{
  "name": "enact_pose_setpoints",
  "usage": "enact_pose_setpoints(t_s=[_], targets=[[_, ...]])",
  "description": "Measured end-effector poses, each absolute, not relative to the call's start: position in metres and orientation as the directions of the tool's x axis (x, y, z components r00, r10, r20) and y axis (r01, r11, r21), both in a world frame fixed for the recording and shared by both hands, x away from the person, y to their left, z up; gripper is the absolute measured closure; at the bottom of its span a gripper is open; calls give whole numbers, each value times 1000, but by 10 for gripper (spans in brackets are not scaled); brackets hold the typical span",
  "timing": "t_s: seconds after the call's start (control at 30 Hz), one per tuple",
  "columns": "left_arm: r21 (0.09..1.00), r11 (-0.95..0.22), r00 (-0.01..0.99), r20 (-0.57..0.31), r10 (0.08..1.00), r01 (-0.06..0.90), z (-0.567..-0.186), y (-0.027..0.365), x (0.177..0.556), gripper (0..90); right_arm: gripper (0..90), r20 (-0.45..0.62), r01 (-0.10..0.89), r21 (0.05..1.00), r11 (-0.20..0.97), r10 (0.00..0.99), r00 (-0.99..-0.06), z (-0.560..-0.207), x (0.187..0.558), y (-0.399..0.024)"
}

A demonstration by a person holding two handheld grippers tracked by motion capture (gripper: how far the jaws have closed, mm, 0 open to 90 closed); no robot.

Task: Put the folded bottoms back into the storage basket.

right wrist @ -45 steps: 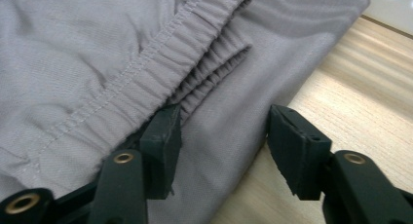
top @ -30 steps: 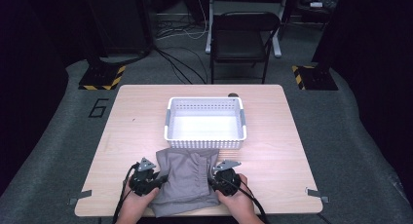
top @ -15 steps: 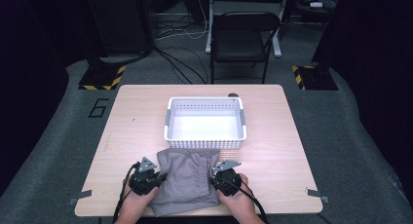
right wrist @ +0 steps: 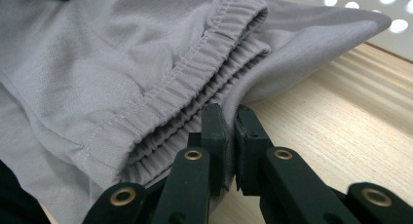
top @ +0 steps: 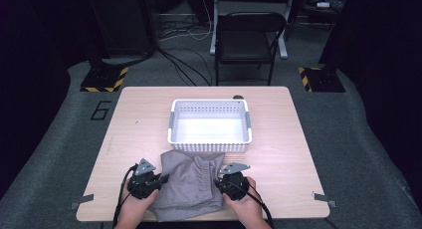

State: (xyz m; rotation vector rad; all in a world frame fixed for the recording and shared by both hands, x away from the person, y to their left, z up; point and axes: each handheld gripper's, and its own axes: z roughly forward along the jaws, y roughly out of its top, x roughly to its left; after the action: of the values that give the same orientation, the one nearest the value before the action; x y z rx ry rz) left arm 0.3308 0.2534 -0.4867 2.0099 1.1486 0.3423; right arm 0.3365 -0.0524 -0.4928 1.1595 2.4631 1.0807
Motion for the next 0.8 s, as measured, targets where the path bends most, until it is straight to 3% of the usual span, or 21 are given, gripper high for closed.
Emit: enact_pose_setpoints(t_s=[0.8], targets=[[748,-231,555,-213,804,622,-460,251,321,801,851,132,573,719,393,732,-668,-468,331,-65]])
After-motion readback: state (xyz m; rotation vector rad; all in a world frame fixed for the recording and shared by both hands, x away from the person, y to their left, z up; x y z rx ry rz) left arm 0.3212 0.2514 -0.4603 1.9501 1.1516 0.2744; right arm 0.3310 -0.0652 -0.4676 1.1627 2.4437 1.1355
